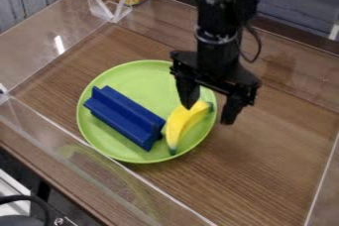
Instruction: Remove the banana from inside the green plate and put it on the table
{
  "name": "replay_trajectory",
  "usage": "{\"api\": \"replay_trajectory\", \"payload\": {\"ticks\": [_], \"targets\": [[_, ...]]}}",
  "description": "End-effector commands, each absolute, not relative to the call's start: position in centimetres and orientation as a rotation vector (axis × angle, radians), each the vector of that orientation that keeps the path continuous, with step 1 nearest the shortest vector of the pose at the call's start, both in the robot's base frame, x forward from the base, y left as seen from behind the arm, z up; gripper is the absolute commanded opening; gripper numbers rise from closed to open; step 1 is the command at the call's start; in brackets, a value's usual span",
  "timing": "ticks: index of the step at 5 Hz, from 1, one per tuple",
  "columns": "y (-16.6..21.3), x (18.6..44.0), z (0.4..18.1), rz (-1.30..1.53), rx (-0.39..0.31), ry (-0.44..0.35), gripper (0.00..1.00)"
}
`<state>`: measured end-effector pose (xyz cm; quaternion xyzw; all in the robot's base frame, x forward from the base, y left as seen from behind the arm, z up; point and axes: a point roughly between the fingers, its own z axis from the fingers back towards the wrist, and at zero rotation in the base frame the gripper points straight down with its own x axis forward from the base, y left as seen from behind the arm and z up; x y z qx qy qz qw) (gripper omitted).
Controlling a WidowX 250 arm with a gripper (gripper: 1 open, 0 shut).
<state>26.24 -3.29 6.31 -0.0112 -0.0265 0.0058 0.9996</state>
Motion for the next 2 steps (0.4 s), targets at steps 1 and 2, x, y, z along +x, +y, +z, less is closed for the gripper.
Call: {"api": "replay_trajectory", "payload": {"ticks": [1,2], "targets": [[-1.78,27.08,6.44,-0.02,-0.04,-0.095,1.0],[-1.31,27.28,5.79,-0.009,-0.045,-0.1,1.0]]}}
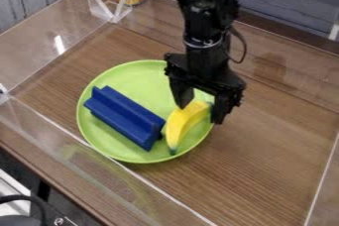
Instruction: Remove the banana from inside the green plate and put it on the table
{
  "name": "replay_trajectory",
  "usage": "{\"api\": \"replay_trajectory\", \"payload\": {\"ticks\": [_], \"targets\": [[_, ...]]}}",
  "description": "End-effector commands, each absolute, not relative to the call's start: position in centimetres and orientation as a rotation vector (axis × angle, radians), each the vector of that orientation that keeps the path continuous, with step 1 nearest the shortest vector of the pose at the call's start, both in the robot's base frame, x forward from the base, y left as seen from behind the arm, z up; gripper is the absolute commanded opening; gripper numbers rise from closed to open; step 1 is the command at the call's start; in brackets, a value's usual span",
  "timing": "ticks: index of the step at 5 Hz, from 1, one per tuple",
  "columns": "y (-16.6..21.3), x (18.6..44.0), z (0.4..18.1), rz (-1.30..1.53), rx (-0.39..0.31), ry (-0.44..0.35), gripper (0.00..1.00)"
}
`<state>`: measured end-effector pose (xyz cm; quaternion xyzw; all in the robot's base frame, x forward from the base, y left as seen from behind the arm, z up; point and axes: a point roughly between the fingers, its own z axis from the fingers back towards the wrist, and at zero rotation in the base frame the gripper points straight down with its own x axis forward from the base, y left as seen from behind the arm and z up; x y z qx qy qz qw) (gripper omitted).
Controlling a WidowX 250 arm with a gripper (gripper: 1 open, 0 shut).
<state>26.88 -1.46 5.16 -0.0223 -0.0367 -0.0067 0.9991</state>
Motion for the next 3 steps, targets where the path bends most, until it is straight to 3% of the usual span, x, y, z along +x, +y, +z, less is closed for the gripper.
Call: {"api": "replay_trajectory", "payload": {"ticks": [1,3], "targets": [[-1.12,27.45,5.33,0.001,-0.043,-0.094,1.0],[-1.16,26.99,5.24,-0.105,-0.041,-0.08,1.0]]}}
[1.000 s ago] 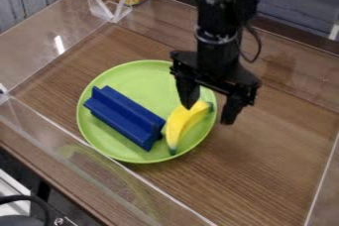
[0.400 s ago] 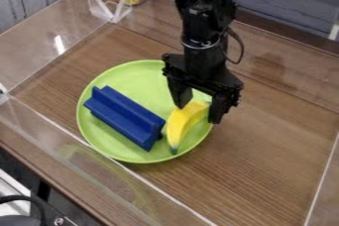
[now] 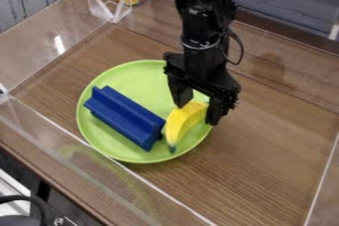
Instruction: Remove the banana from inside the green plate and put it on the table
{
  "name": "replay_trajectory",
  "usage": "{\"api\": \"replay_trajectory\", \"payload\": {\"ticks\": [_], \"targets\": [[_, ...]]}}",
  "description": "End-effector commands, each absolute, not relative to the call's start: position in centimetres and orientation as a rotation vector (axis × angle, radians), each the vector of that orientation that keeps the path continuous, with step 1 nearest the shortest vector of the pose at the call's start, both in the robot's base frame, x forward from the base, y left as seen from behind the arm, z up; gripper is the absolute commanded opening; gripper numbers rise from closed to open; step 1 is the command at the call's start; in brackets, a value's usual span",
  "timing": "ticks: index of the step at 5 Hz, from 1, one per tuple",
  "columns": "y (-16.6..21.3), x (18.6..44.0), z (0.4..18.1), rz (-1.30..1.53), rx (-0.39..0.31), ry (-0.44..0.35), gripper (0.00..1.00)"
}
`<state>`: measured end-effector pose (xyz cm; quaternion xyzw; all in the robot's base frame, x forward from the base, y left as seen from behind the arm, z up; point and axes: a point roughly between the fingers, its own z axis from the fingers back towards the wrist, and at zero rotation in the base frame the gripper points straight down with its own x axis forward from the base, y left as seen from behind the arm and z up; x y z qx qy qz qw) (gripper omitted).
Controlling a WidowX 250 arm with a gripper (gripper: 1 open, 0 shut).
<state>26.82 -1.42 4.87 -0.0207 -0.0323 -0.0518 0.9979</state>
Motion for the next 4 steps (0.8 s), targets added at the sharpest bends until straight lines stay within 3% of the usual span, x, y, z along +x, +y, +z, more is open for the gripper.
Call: {"api": "replay_trajectory", "payload": {"ticks": [1,4], "targets": [[-1.4,26.8,5.2,-0.051,-0.04,-0.076,1.0],[-4.4,26.8,5.3,-0.043,-0.037,-0.063,1.0]]}}
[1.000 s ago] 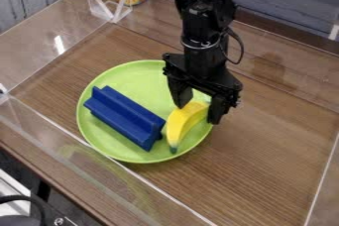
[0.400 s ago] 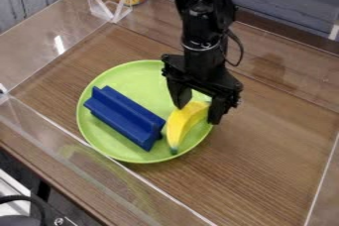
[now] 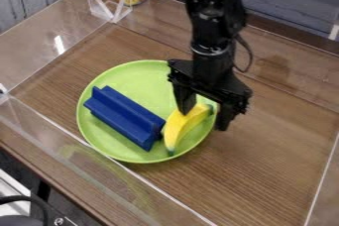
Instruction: Remove the banana from inside the green plate and put it on the table
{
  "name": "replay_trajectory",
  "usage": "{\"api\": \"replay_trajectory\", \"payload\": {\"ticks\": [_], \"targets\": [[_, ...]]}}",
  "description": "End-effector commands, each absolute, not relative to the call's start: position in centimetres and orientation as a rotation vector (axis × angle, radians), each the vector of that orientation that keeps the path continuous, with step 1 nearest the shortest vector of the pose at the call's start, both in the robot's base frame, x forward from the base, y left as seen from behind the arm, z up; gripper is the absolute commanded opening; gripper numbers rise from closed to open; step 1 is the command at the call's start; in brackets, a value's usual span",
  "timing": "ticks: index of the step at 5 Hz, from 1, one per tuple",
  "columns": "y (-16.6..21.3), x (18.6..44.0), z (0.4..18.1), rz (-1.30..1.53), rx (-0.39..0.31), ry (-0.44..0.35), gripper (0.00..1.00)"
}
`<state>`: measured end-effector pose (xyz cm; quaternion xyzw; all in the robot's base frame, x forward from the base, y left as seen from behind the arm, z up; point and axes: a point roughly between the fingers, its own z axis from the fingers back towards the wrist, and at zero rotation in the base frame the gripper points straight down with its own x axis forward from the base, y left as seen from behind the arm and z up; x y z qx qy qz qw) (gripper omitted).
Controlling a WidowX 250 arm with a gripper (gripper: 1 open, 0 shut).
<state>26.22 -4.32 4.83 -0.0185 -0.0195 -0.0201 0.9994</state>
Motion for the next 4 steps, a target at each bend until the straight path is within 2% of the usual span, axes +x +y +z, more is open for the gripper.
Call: {"api": "replay_trajectory", "payload": {"ticks": [1,3,4], "targets": [[-4.1,27.5,5.6,-0.052,-0.054,-0.067,1.0],[-3.4,27.5,6.8,0.005,-0.061,-0.072,1.0],[-2.5,27.3,6.3,-0.01,-0.06,-0.058,1.0]]}}
